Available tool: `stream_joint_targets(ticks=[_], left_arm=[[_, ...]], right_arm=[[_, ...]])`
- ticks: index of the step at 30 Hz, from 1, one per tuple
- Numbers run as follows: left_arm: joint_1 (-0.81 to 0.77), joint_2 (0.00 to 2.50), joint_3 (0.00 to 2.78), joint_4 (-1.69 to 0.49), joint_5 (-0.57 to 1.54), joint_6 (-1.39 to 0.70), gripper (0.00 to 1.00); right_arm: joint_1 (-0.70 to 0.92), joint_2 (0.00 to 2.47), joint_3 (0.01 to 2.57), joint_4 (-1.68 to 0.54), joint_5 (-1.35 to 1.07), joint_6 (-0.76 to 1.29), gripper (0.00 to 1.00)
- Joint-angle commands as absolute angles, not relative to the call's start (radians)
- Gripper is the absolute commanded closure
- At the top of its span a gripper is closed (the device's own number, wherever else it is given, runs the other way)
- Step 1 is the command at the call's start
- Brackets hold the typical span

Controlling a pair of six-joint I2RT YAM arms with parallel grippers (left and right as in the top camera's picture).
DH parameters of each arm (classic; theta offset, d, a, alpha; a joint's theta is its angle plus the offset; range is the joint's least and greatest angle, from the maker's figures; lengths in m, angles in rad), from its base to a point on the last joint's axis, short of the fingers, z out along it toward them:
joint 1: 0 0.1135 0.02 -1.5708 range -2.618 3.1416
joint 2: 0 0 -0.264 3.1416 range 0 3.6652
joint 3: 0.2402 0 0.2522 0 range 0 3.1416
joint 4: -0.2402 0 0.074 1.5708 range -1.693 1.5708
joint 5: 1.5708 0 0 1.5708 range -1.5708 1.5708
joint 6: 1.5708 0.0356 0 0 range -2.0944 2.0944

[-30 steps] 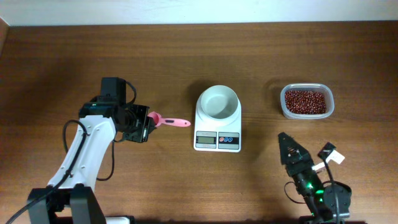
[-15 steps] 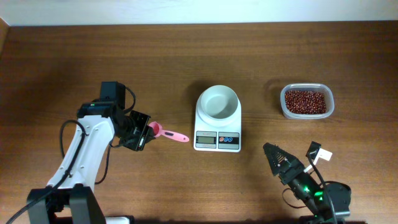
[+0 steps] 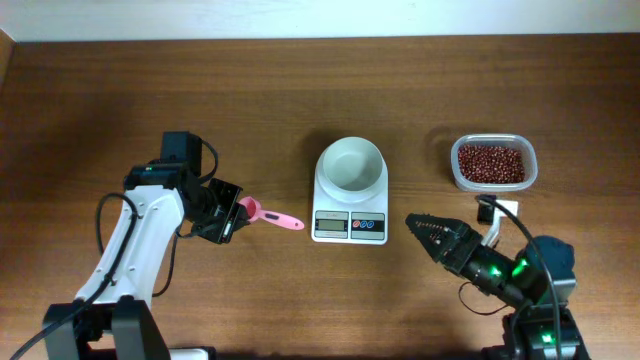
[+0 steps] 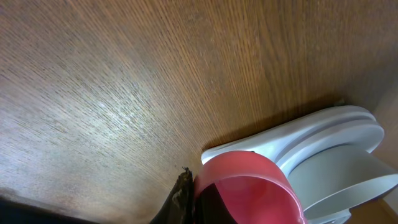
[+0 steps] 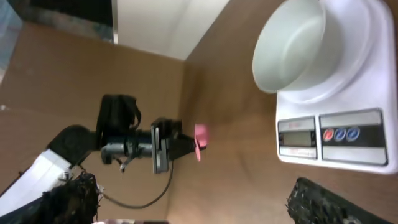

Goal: Scoop and weigh 50g on scale
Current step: 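Move the right gripper toward the scoop handle held by the left gripper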

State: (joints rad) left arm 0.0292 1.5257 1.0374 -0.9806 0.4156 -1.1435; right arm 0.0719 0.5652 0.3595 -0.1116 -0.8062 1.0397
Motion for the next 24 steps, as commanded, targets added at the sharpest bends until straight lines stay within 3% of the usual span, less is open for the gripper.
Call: stream_joint_targets(ticks=[1, 7, 13, 18, 24], left_arm=[[0.026, 1.510, 1.031, -1.013, 0.422, -1.127, 1.00], [-0.005, 1.510, 1.031, -1.087, 0.405, -1.127, 1.00], [-0.149, 1.509, 1.031, -1.106, 0.303, -1.222, 1.00], [-0.166, 1.487, 1.031, -1.113, 0.288, -1.281, 1.00], [-0.166, 1.453, 1.031, -1.123, 0.347, -1.340, 1.00]], right_arm=[[0.078, 0.603, 0.378, -0.125, -0.873, 1.024, 0.01], [0.078, 0.686, 0.378, -0.152, -0.883, 1.024, 0.01], [0.138, 0.831, 0.376, -0.163, -0.883, 1.023, 0.01], [0.308, 0.943, 0.376, 0.041, -0.862, 1.007, 0.01], [0.569, 1.153, 0.376, 0.352, -0.657, 1.195, 0.01]])
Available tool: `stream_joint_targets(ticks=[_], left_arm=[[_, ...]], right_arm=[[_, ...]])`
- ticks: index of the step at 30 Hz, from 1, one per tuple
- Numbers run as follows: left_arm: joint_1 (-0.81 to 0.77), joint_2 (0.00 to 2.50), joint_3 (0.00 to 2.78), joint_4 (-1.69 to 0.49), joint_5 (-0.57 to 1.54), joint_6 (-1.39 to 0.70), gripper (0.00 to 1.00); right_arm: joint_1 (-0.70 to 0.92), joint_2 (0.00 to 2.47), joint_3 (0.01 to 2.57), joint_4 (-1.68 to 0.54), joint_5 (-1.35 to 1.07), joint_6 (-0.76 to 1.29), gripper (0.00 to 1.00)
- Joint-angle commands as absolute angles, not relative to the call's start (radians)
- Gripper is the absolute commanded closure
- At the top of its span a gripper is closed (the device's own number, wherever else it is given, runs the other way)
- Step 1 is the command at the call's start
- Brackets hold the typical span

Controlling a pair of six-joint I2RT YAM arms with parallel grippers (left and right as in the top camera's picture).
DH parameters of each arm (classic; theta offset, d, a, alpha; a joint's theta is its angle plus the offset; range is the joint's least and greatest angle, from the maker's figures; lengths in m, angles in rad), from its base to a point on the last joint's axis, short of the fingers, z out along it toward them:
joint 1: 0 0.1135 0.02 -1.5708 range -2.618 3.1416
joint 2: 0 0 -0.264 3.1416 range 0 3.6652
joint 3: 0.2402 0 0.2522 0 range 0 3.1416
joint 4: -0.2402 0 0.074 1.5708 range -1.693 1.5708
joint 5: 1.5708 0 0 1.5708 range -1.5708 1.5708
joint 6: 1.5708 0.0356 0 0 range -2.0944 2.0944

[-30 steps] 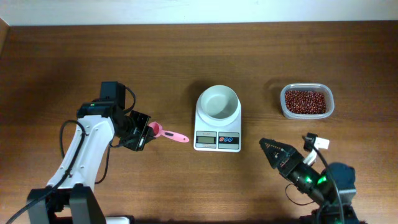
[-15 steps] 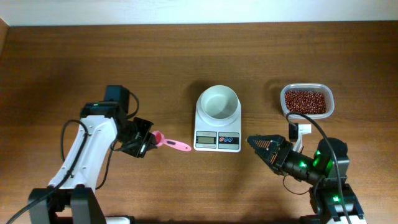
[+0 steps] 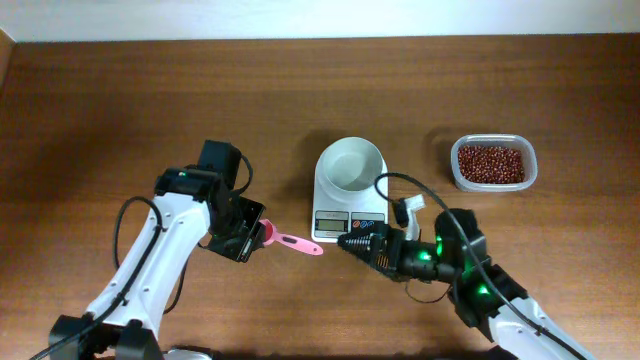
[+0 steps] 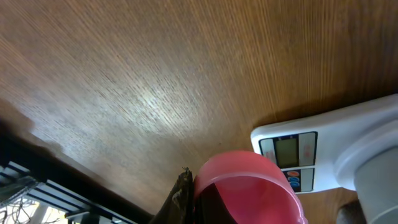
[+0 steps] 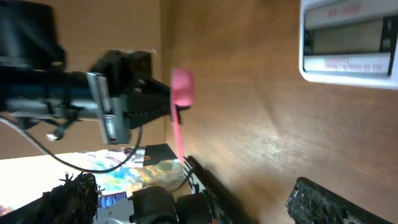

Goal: Scoop and weigh 50g on scale
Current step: 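Move the right gripper toward the scoop handle held by the left gripper, then grasp the scoop handle with the right gripper and release the left gripper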

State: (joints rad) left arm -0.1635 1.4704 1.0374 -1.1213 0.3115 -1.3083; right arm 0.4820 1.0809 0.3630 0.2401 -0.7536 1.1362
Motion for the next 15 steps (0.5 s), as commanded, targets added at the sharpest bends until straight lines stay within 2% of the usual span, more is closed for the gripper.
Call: stream_joint_targets(ticks=[1, 3, 5, 9, 12, 15], left_arm=[[-0.166, 1.453, 1.031, -1.123, 0.357, -1.340, 1.00], [-0.166, 1.453, 1.031, -1.123, 0.363, -1.340, 1.00], [-0.166, 1.453, 1.031, -1.124, 0.363, -1.340, 1.00], [-0.166, 1.453, 1.031, -1.124, 0.363, -1.340, 1.00], [-0.166, 1.453, 1.031, -1.124, 0.363, -1.340, 1.00], [-0.191, 1.453, 1.031, -1.123, 0.363, -1.340, 1.00]], right_arm=[[0.596, 1.179, 0.376, 0.405, -0.644, 1.195, 0.01], [0.652, 1.244, 0.376, 0.540, -0.604, 1.195, 0.01], [0.696, 1.298, 0.376, 0.634, -0.530, 1.216, 0.09], [0.768, 1.366, 0.376, 0.674, -0.379, 1.299, 0.22], [0.812, 1.396, 0.376, 0.763, -0.333, 1.299, 0.23], [0.822, 1.398, 0.379, 0.783, -0.302, 1.299, 0.28]])
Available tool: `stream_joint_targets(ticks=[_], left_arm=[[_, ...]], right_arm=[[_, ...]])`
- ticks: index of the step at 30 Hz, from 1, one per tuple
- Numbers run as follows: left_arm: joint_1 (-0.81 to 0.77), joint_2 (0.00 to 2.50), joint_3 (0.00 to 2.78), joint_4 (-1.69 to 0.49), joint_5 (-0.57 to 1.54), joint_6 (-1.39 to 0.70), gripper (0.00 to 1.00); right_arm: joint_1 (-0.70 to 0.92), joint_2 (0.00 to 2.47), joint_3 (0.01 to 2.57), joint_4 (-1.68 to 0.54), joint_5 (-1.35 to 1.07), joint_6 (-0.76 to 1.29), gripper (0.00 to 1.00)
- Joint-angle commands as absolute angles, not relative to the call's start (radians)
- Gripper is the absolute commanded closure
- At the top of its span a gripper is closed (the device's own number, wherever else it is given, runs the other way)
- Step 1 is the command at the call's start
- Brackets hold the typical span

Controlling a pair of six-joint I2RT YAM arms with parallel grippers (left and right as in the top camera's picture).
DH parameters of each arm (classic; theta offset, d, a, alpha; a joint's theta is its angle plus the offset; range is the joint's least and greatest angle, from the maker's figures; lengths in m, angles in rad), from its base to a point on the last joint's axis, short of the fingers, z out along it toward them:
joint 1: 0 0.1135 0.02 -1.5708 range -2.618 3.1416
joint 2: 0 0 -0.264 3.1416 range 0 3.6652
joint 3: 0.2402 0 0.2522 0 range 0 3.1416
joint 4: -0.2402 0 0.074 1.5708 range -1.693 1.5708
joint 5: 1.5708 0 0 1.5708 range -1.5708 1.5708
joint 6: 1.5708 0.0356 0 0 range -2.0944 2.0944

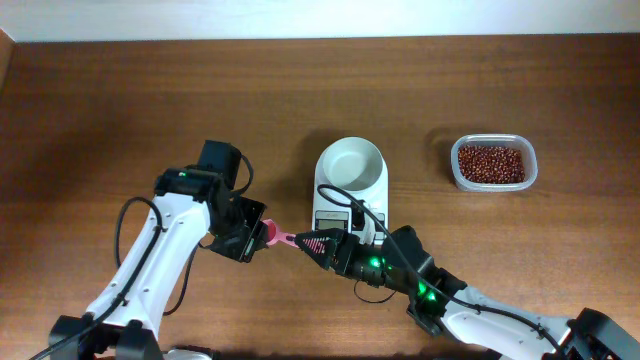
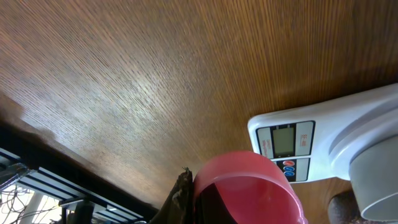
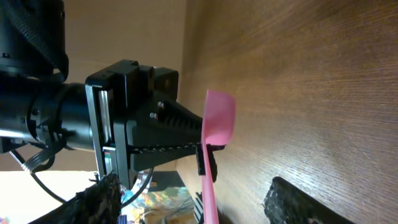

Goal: Scoop and weigh 50g on scale
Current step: 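Grasp the scoop handle with the right gripper and release the left gripper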

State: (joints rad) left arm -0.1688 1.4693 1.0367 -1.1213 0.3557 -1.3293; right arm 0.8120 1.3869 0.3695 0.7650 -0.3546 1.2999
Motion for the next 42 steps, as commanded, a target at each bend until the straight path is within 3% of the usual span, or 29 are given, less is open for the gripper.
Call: stream_joint_targets(ticks=[1, 5, 21, 29, 34, 37, 42], left_arm=[[-0.206, 1.453, 1.031, -1.123, 0.363, -1.340, 1.00], [-0.261, 1.453, 1.031, -1.116, 0.363, -1.348, 1.00], [-0.316, 1.453, 1.031, -1.082, 0.344, -1.399, 1.00], [-0.316, 1.453, 1.031, -1.082, 0.344, -1.398, 1.00], [-0.316, 1.453, 1.031, -1.083, 0.344, -1.398, 1.00], [-0.316, 1.453, 1.031, -1.090, 0.343, -1.398, 1.00], [-0.316, 1.453, 1.031, -1.098, 0.312, -1.398, 1.00]], right_arm=[[0.825, 1.398, 0.379, 0.783, -0.302, 1.299, 0.30], [0.825, 1.398, 0.379, 0.782, -0.310, 1.299, 0.43], [0.825, 1.398, 0.379, 0.770, -0.392, 1.299, 0.64], [0.825, 1.398, 0.379, 0.751, -0.392, 1.299, 0.80], [0.825, 1.398, 0.379, 0.748, -0.384, 1.299, 0.83], [0.824, 1.398, 0.379, 0.748, -0.377, 1.299, 0.77], [0.825, 1.398, 0.379, 0.748, -0.366, 1.299, 0.77]])
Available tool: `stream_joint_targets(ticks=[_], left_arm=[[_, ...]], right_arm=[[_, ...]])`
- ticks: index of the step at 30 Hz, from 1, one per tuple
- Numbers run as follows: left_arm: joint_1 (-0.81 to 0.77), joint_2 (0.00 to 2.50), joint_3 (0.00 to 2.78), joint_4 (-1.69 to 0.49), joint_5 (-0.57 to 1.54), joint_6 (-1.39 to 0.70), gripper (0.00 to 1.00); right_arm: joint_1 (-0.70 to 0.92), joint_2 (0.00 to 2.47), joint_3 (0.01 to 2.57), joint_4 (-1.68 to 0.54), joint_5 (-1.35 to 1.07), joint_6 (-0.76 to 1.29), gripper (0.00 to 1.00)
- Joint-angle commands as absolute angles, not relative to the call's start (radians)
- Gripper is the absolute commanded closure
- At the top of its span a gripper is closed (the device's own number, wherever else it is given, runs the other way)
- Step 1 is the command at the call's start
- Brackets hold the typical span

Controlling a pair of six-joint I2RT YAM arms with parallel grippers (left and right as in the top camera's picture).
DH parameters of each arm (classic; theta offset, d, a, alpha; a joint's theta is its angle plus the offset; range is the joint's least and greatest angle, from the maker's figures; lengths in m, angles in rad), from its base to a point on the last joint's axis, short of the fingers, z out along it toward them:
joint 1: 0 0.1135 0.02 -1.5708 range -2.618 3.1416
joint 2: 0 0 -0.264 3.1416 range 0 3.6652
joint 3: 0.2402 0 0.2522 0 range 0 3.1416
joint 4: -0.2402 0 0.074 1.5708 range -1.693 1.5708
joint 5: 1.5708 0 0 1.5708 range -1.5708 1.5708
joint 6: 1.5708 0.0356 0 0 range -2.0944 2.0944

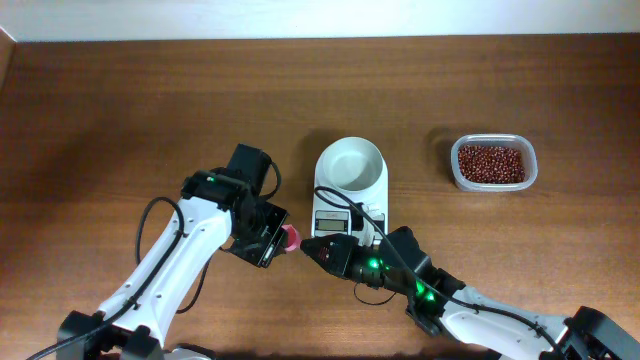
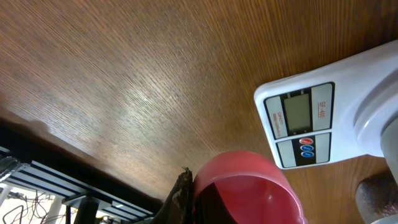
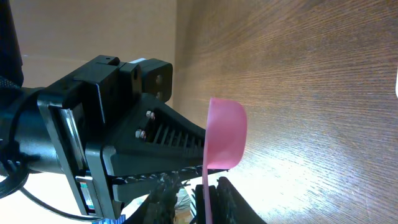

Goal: Scoop and weigh 50g on scale
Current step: 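Grasp the scoop handle with the right gripper and release the left gripper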

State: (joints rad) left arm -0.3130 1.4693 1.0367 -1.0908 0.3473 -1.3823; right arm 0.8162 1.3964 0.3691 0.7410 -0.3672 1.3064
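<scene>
A pink scoop (image 1: 290, 237) hangs just left of the white scale's (image 1: 349, 222) front edge. My left gripper (image 1: 275, 240) is shut on its bowl end; in the left wrist view the scoop bowl (image 2: 249, 186) fills the bottom beside one dark finger (image 2: 181, 194). My right gripper (image 1: 310, 247) is shut on the handle from the right. The right wrist view shows the scoop (image 3: 225, 134) edge-on, its thin handle running down between my right gripper's (image 3: 194, 186) fingers. A white bowl (image 1: 350, 163) stands on the scale. Red beans fill a clear container (image 1: 492, 163).
The scale's display and buttons (image 2: 300, 124) face the front edge. The beans container sits apart at the right of the scale. The left arm (image 1: 180, 270) crosses the table's lower left, the right arm (image 1: 470, 305) its lower right. The table's front edge lies close below the scoop.
The left gripper carried the scoop to the right, closer to the scale. The right gripper's fingers, then spread wide either side of the handle, are now shut on it.
At first the left gripper held the scoop left of the scale, with the right gripper far off at the lower right. Then the scoop was nearer the scale and the right gripper below it. Then the open right fingers reached the handle tip, and now grip it.
</scene>
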Motion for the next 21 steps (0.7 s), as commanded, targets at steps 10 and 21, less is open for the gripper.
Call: stream_joint_targets(ticks=[10, 21], left_arm=[[-0.316, 1.453, 1.031, -1.098, 0.314, -1.398, 1.00], [-0.316, 1.453, 1.031, -1.098, 0.313, -1.398, 0.08]], right_arm=[[0.825, 1.398, 0.379, 0.748, -0.366, 1.299, 0.89], [0.764, 1.398, 0.378, 0.593, -0.427, 1.162, 0.96]])
